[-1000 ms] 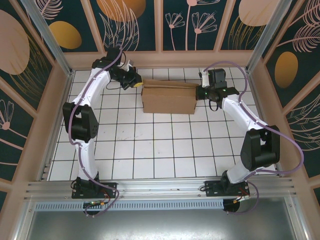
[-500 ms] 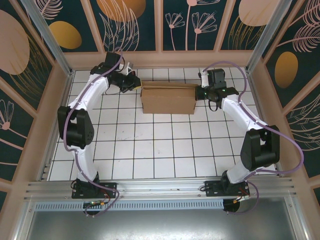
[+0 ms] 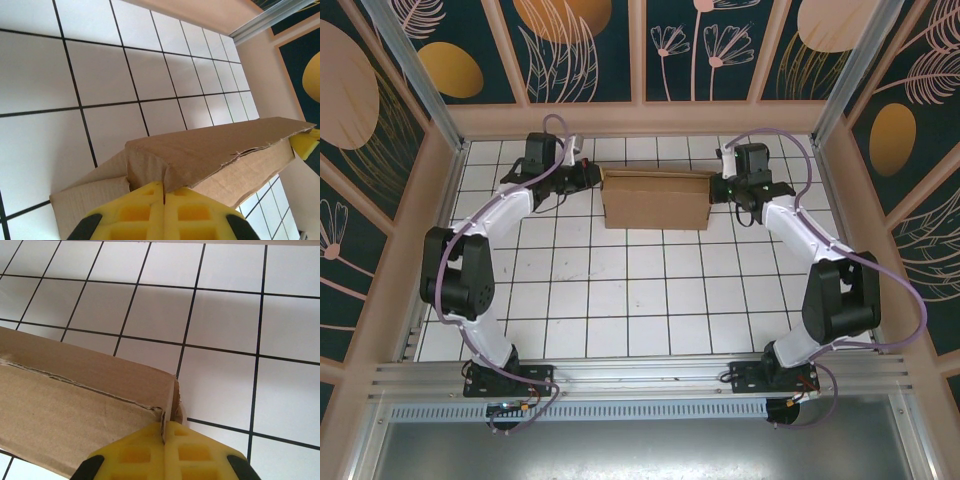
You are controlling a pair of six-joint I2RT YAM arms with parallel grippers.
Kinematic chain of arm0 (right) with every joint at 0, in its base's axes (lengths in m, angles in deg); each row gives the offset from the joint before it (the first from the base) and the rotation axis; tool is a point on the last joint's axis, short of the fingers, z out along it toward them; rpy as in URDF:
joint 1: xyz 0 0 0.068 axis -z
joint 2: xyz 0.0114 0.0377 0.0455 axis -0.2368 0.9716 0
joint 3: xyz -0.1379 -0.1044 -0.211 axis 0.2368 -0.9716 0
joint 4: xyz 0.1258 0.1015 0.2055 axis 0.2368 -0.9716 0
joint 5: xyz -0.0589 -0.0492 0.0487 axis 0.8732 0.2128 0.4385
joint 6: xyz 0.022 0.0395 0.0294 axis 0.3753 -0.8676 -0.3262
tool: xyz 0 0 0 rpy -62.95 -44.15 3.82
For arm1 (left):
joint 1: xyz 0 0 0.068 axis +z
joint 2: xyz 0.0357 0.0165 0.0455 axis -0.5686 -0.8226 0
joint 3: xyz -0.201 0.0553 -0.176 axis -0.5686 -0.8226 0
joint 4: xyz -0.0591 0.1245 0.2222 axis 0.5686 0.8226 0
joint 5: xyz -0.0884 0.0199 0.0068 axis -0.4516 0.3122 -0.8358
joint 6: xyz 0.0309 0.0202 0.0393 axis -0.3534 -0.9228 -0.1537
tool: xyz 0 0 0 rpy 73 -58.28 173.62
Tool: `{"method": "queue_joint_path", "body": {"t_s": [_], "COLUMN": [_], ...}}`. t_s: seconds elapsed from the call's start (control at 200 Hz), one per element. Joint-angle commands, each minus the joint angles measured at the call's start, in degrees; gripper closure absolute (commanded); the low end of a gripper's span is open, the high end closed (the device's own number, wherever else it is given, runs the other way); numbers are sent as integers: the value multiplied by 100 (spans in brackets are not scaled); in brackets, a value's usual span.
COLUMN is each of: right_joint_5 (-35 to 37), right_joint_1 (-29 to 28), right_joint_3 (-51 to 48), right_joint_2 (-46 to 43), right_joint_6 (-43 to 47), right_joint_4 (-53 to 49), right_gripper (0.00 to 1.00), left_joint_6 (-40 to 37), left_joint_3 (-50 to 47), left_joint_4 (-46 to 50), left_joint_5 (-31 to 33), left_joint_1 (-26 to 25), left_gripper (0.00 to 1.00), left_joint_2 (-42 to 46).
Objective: Fold the paper box
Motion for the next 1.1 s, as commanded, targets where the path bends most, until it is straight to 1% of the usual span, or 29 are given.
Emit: {"method": "queue_joint_path", "body": {"t_s": [0.0,0.165,0.32,0.445,0.581,0.706,0.766,0.856,0.901,0.926,0.951,0.976,1.046,1.096], "right_joint_5": [-280,-391,-466,-447,-368,-398,-435,-486,-514,-530,-547,-570,-619,-721], "right_joint_1": [-102,-125,-127,-119,-132,-119,-118,-123,-117,-118,-114,-109,-97,-73], "right_joint_3": [-490,-768,-891,-957,-1094,-1320,-1387,-1494,-1568,-1606,-1630,-1664,-1713,-1747], "right_joint_2": [-23,-330,-641,-721,-855,-1099,-1196,-1404,-1546,-1630,-1715,-1803,-2030,-2156], "right_joint_6": [-79,-9,-61,-66,-142,-221,-227,-202,-163,-150,-125,-102,-93,-157], "right_joint_4": [-496,-59,344,516,641,892,951,1068,1138,1178,1209,1232,1285,1369], "right_gripper": [100,100,99,96,88,83,78,66,58,51,42,35,27,23], "left_joint_6": [-241,-498,-773,-839,-822,-832,-808,-776,-780,-789,-799,-807,-816,-803], "left_joint_3": [-476,-986,-1109,-1266,-1585,-1817,-2008,-2167,-2187,-2190,-2191,-2191,-2190,-2183], "left_joint_4": [373,75,98,-65,-381,-559,-757,-879,-871,-862,-862,-862,-862,-871], "left_joint_5": [285,729,1102,1241,1395,1545,1583,1582,1601,1625,1631,1644,1651,1644], "left_joint_1": [-125,-281,-490,-574,-591,-633,-634,-641,-646,-646,-643,-644,-644,-644], "left_gripper": [100,100,99,100,100,100,100,100,100,100,100,100,100,100], "left_joint_2": [-114,54,2,8,111,220,295,324,323,323,325,326,318,320]}}
